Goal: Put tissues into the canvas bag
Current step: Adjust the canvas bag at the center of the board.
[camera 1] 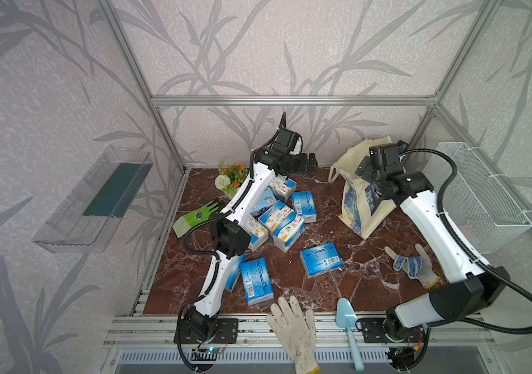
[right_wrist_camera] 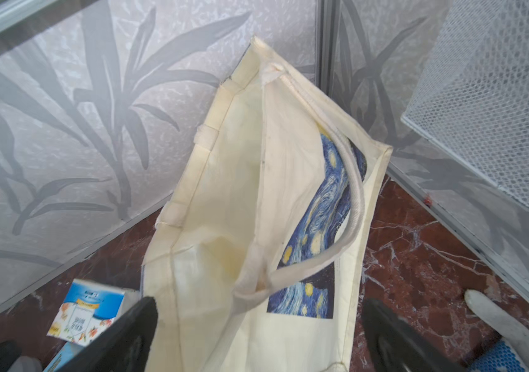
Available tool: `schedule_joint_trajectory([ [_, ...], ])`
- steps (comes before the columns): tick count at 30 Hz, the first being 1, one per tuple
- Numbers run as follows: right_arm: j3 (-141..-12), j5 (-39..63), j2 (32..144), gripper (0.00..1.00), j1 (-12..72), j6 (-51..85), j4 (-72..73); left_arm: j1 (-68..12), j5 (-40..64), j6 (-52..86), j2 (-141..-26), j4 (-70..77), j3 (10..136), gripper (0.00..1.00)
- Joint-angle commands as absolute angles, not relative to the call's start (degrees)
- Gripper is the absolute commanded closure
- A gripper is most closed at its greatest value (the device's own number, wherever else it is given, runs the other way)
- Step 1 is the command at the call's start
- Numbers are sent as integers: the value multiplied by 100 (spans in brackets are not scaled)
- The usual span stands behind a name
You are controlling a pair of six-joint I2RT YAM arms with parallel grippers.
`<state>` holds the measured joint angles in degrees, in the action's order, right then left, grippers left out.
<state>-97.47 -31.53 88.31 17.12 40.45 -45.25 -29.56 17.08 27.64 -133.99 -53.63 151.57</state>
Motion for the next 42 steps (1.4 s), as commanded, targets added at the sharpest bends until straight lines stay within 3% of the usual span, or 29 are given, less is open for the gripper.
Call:
schedule_joint_trajectory([
  [1, -10054, -3488, 9150, 1, 1636, 3890, -4897, -3000, 1891, 2692, -13123, -5641, 15055, 1],
  [5, -9997, -2937, 9299, 0, 1258, 3967, -4898, -3003, 2279, 2477, -13009, -5692, 14951, 1],
  [11, -9356, -2624, 8888, 15, 1105, 3458, -4578, -3003, 2421, 2180, -12935, -6018, 14887, 1],
  [18, -8649, -1850, 8421, 59, 791, 3325, -4336, -2983, 2287, 2241, -12844, -6067, 14796, 1],
  [26, -8287, -947, 7960, 77, 782, 2752, -3984, -2975, 2226, 2203, -13004, -5689, 14795, 1],
  [28, -8253, -770, 7895, 86, 782, 2540, -3920, -2958, 2252, 2209, -13161, -5520, 14841, 1],
  [42, -7912, 1084, 7808, 92, 493, 1824, -3187, -2930, 2319, 3125, -13788, -5301, 14639, 1],
])
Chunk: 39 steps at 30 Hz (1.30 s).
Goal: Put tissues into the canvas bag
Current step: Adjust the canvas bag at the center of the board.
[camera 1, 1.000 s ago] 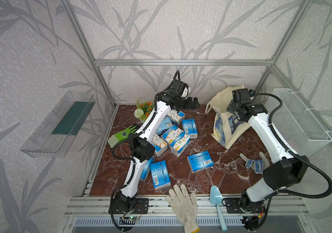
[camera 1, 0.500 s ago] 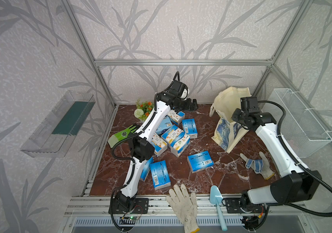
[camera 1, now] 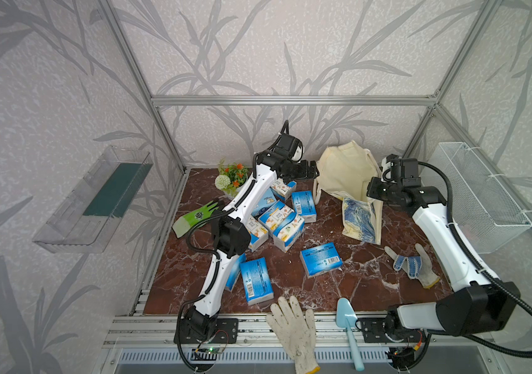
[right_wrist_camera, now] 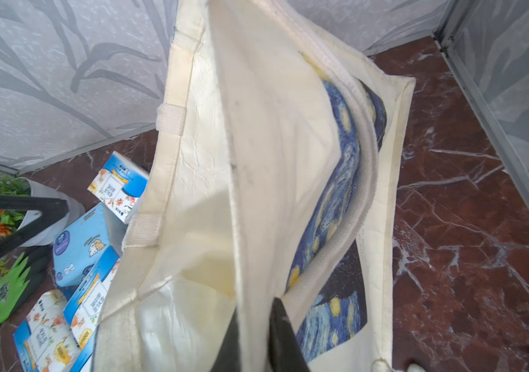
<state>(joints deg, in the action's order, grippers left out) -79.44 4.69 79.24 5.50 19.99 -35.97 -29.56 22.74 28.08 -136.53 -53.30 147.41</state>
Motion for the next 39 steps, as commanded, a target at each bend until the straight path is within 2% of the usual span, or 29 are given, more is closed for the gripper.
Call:
schedule_joint_trajectory([
  [1, -7906, 1161, 7822, 92, 467, 1830, -3166, -2929, 2288, 3202, -13799, -5308, 14598, 1],
  [7, -7901, 1406, 7901, 93, 382, 1828, -3050, -2943, 2439, 3545, -14004, -5107, 14514, 5],
  [9, -7901, 1445, 7884, 93, 361, 1796, -3033, -2947, 2715, 3595, -14091, -4964, 14539, 10],
  [13, -7883, 1512, 7862, 94, 261, 1784, -2999, -2976, 2813, 3773, -14195, -5021, 14512, 32],
  [21, -7886, 1847, 7978, 94, 63, 1899, -2841, -2979, 2995, 4023, -14189, -4862, 14093, 33],
  [22, -7884, 1852, 7995, 94, 59, 1900, -2815, -2985, 3026, 4059, -14226, -4792, 14120, 40],
  [25, -7895, 1931, 8046, 93, 54, 1883, -2851, -3014, 3268, 4084, -14372, -4596, 14317, 70],
  [31, -7850, 1864, 8008, 91, 46, 1776, -2988, -3047, 3542, 4069, -14605, -4372, 14684, 100],
  [32, -7833, 1834, 7998, 89, 44, 1767, -3018, -3043, 3574, 4083, -14612, -4322, 14695, 100],
  [34, -7822, 1773, 7987, 83, 44, 1749, -3073, -3043, 3634, 4094, -14633, -4258, 14762, 100],
  [36, -7822, 1640, 7974, 70, 36, 1744, -3154, -3044, 3720, 4076, -14639, -4208, 14838, 100],
  [37, -7809, 1547, 7963, 56, 35, 1754, -3185, -3044, 3752, 4056, -14638, -4194, 14887, 100],
  [38, -7804, 1416, 7941, 36, 38, 1778, -3219, -3043, 3756, 4007, -14635, -4208, 14937, 100],
  [39, -7813, 1281, 7915, 26, 37, 1807, -3266, -3041, 3737, 3981, -14625, -4220, 14978, 100],
])
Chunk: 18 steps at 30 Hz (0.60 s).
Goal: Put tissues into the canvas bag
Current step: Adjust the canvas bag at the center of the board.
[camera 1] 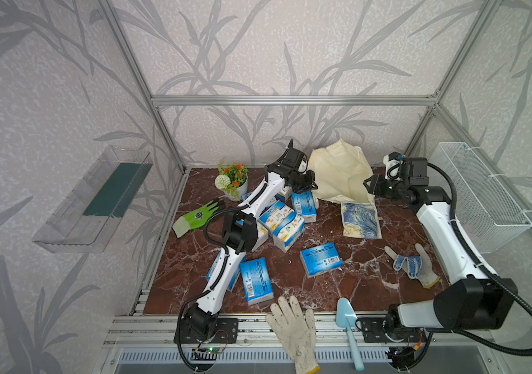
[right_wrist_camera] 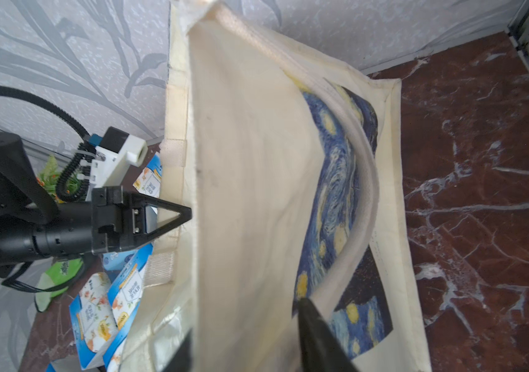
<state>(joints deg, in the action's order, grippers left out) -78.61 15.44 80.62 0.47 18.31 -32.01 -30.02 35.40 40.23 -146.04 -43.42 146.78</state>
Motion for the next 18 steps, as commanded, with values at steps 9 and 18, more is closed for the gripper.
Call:
schedule_joint_trajectory([
  [9, -7773, 253, 6879, 1, 45, 2148, -3453, -3032, 3419, 3886, -14454, -4355, 15073, 100],
  [18, -7868, 132, 5691, 1, 1099, 2634, -4970, -3004, 3383, 3674, -14476, -4433, 15054, 100],
])
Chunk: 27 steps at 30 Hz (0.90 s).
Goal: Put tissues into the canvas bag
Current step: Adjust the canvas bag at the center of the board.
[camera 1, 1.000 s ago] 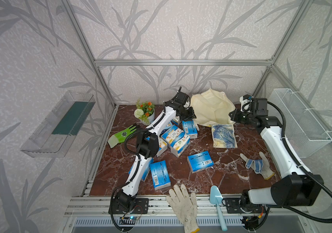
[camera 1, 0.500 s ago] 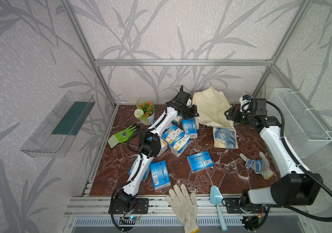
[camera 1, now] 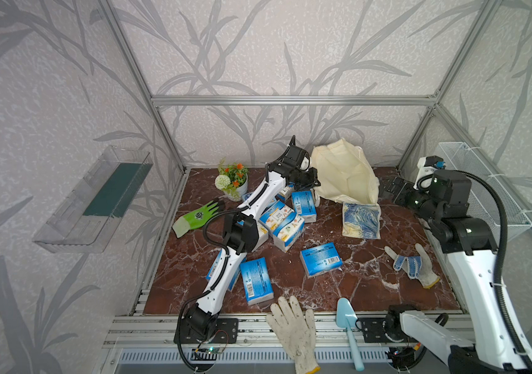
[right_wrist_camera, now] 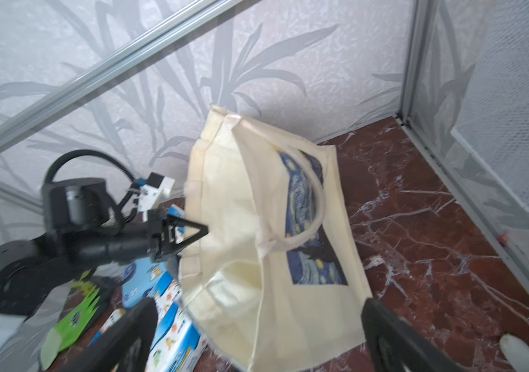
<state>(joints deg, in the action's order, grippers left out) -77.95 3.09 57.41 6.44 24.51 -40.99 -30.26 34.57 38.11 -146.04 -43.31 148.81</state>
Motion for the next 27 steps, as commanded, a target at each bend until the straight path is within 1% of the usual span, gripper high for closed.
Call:
schedule_joint_trajectory([
  [1, -7831, 27, 5626, 1, 1451, 2687, -5106, -3002, 3373, 3666, -14473, -4430, 15020, 100],
  [4, -7727, -543, 5550, 1, 2584, 3208, -5585, -2993, 3373, 3526, -14475, -4497, 15010, 100],
  [8, -7458, -1062, 5664, 1, 3801, 4590, -6159, -2989, 3295, 3366, -14456, -4593, 15007, 100],
  [11, -6912, -1145, 5739, 1, 4641, 5561, -5936, -2993, 3237, 3292, -14449, -4629, 14977, 100],
  [13, -6709, -1354, 5856, 1, 5073, 6253, -6049, -2991, 3193, 3263, -14442, -4654, 14972, 100],
  [16, -6141, -1564, 5852, 1, 5516, 7266, -5751, -2985, 3100, 3207, -14432, -4684, 14970, 100],
  [18, -5808, -1590, 5847, 1, 5602, 8013, -5730, -2983, 3048, 3164, -14416, -4708, 14983, 100],
  [21, -5169, -1579, 5761, 1, 5683, 8672, -5179, -2970, 3049, 3070, -14414, -4806, 15003, 100],
  [25, -5239, -1828, 6058, 1, 5678, 9336, -5419, -2917, 3067, 3019, -14399, -4869, 14979, 100],
  [27, -5099, -1857, 6130, 1, 5682, 9550, -5078, -2893, 3050, 3007, -14395, -4854, 14981, 100],
])
